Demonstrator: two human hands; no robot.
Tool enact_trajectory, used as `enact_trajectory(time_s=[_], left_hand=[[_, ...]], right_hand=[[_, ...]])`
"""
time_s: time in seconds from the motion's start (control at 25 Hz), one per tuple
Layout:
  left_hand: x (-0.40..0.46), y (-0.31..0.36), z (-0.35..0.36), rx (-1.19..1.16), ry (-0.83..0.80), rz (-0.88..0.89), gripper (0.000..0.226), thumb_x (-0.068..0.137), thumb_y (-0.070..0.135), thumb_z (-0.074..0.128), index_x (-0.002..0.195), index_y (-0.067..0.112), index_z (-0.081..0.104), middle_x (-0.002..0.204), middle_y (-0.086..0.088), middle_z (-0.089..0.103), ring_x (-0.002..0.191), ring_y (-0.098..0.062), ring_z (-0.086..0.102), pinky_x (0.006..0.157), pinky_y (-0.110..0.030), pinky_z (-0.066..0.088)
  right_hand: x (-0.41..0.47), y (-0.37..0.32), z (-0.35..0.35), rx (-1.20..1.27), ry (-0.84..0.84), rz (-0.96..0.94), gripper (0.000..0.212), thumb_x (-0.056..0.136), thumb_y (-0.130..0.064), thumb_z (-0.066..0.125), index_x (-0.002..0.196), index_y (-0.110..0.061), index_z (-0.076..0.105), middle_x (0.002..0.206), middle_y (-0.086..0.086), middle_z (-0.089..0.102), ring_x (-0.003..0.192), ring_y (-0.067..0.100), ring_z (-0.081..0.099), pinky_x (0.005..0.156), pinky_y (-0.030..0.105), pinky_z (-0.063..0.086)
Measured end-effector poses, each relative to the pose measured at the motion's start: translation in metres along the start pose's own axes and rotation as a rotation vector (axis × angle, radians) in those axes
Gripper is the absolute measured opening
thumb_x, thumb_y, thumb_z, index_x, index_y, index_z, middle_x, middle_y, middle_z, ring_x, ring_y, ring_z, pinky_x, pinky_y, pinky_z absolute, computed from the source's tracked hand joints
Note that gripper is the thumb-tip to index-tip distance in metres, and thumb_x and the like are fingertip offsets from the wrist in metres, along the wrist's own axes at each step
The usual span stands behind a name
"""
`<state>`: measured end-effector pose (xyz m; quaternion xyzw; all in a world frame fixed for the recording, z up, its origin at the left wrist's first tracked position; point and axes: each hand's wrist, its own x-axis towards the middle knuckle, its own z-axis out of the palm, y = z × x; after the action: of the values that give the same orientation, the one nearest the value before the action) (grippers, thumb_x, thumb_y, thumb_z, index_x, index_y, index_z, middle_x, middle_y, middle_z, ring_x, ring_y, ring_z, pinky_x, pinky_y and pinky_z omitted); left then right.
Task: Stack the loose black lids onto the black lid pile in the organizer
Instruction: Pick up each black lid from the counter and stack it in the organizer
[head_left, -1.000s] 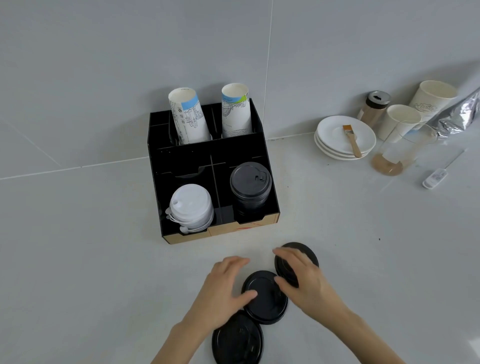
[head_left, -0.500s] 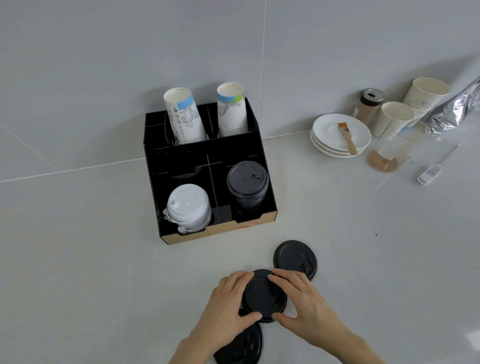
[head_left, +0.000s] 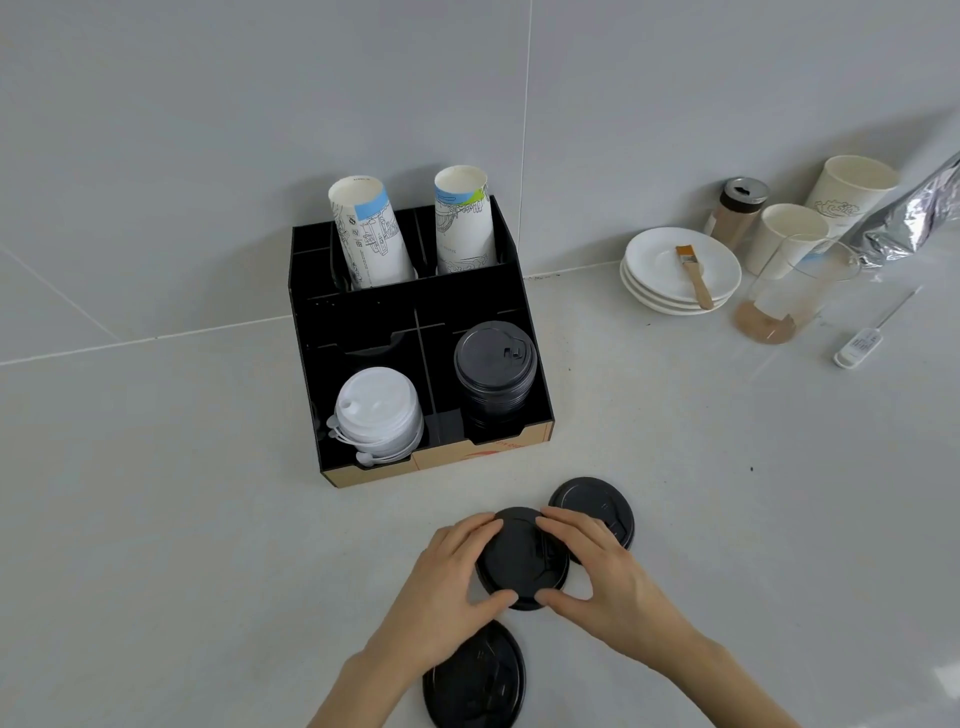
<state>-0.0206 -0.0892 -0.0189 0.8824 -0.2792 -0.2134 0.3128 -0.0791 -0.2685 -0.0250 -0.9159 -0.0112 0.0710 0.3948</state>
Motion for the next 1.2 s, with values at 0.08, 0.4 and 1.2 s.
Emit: enact_trajectory(time_s=[0.08, 0.4, 1.2], left_hand=[[0.005, 0.005, -0.010, -0.001, 0.021, 0.032, 0.064, 0.082, 0.040, 0.056, 0.135, 0.028, 0.022, 0.134, 0.022, 0.019, 0.121, 0.004, 0.016, 0.107, -0.016, 0.015], [0.035, 0.024, -0.060, -0.027, 0.218, 0.098, 0.061, 0.079, 0.038, 0.062, 0.131, 0.026, 0.034, 0.131, 0.023, 0.024, 0.124, 0.004, 0.022, 0.104, -0.015, 0.015], [0.135, 0.006, -0.102, 0.046, 0.280, 0.026, 0.059, 0.081, 0.023, 0.061, 0.133, 0.016, 0.033, 0.147, 0.002, 0.031, 0.132, -0.016, 0.027, 0.105, -0.023, 0.018]], right_hand=[[0.007, -0.004, -0.008, 0.014, 0.016, -0.010, 0.063, 0.076, -0.042, 0.058, 0.131, -0.025, 0.034, 0.135, -0.018, 0.030, 0.127, 0.000, 0.026, 0.095, -0.003, 0.015], [0.051, -0.031, -0.055, 0.004, 0.143, -0.136, 0.060, 0.073, -0.036, 0.061, 0.127, -0.021, 0.041, 0.129, -0.014, 0.038, 0.121, 0.008, 0.039, 0.097, -0.002, 0.021], [0.155, -0.023, -0.075, 0.046, 0.262, -0.075, 0.058, 0.079, -0.018, 0.066, 0.129, -0.013, 0.039, 0.136, 0.004, 0.043, 0.125, 0.017, 0.040, 0.101, 0.018, 0.027]])
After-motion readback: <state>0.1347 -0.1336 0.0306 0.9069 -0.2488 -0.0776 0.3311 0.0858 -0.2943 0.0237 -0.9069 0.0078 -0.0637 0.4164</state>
